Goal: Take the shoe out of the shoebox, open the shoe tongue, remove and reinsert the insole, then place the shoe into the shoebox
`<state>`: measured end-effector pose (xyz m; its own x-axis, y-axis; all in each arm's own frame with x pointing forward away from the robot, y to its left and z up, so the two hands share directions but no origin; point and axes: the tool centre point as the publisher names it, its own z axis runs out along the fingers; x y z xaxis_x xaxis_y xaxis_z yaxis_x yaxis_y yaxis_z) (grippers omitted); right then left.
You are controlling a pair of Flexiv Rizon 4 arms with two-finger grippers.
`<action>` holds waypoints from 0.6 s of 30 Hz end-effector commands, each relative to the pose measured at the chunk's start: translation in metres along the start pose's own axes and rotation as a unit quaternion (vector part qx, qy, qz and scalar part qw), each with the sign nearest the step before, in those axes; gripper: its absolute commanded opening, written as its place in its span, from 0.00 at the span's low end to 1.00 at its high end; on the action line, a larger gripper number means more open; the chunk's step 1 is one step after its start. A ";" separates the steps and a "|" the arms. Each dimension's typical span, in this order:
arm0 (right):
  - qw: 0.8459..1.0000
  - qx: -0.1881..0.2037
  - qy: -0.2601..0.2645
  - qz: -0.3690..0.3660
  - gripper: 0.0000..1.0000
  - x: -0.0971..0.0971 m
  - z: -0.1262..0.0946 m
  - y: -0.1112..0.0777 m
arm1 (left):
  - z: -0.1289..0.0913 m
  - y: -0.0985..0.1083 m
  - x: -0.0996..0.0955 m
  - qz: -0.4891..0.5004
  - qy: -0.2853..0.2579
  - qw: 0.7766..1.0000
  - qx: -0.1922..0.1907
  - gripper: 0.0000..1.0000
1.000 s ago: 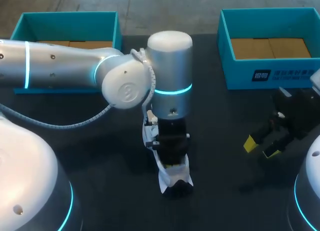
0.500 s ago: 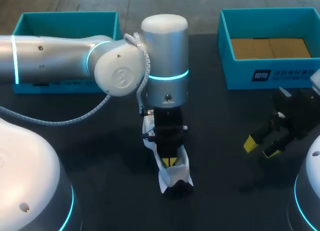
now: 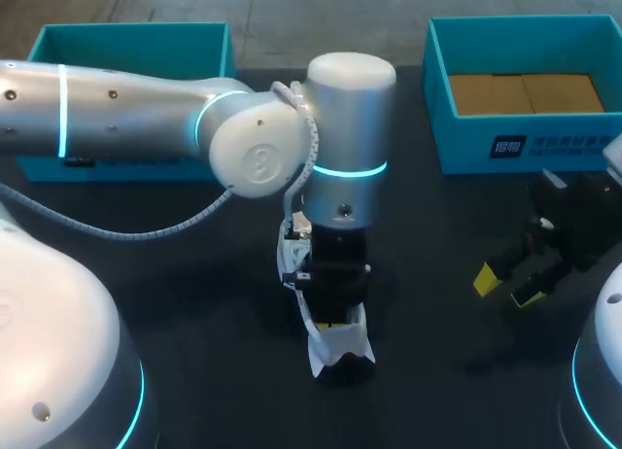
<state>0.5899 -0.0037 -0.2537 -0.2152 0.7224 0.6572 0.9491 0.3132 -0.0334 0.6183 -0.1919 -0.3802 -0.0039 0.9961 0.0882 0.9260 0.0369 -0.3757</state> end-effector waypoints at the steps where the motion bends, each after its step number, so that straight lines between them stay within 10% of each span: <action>1: 1.000 -0.001 -0.001 0.001 1.00 0.000 0.000 -0.001 | 0.014 0.007 -0.006 -0.004 0.009 1.000 0.006 0.00; 18: 1.000 -0.001 -0.001 0.001 1.00 0.000 0.000 -0.001 | 0.008 0.010 -0.005 -0.050 -0.039 0.997 -0.031 0.00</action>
<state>0.5899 -0.0038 -0.2537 -0.2150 0.7224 0.6572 0.9492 0.3129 -0.0333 0.6271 -0.2045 -0.4038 -0.1202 0.9904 0.0677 0.9350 0.1358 -0.3276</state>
